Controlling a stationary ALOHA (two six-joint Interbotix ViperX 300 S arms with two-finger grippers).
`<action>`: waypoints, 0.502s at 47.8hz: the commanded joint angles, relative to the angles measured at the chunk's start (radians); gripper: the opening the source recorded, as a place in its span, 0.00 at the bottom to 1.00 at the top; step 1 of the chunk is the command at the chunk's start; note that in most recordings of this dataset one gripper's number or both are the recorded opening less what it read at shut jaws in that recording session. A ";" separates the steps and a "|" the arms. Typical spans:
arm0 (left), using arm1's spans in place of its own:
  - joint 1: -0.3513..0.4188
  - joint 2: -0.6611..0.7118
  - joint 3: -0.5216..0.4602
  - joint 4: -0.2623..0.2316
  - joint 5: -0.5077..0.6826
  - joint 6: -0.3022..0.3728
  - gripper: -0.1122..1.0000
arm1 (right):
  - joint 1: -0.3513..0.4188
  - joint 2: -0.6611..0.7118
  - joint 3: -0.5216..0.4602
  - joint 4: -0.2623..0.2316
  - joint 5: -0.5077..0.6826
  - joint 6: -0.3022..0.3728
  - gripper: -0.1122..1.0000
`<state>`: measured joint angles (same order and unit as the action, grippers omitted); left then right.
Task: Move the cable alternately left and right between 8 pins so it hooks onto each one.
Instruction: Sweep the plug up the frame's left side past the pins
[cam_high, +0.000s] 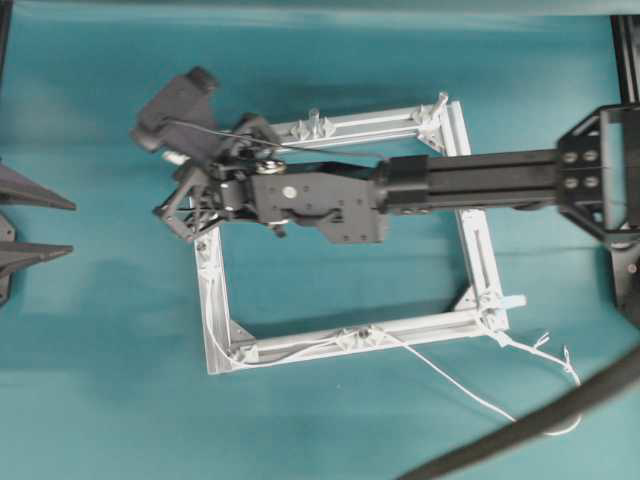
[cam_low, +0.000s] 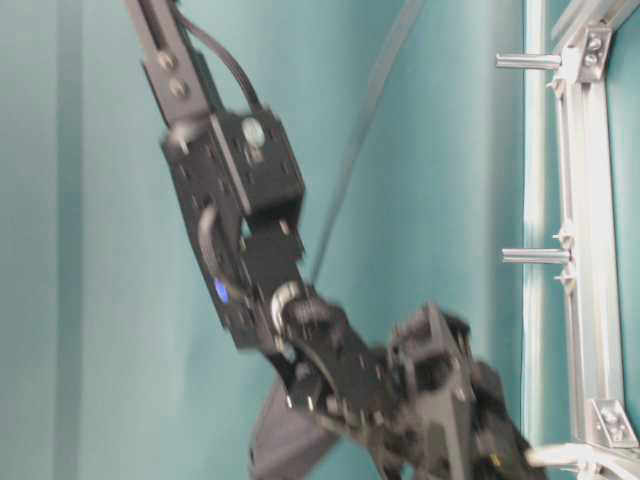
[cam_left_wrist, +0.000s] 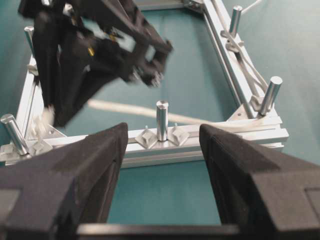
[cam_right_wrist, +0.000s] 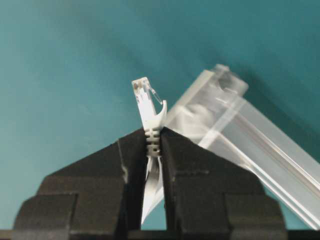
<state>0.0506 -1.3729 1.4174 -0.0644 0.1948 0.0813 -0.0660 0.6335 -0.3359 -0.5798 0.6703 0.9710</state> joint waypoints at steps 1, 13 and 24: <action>0.000 0.009 -0.012 0.003 -0.005 -0.002 0.64 | 0.002 0.002 -0.077 0.044 -0.011 -0.071 0.19; 0.000 0.009 -0.012 0.005 -0.005 -0.002 0.64 | -0.031 0.060 -0.181 0.098 -0.012 -0.172 0.19; 0.000 0.009 -0.012 0.003 -0.005 -0.002 0.64 | -0.097 0.107 -0.296 0.098 -0.009 -0.170 0.19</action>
<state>0.0491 -1.3729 1.4174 -0.0644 0.1948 0.0813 -0.1396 0.7578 -0.5645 -0.4786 0.6673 0.8099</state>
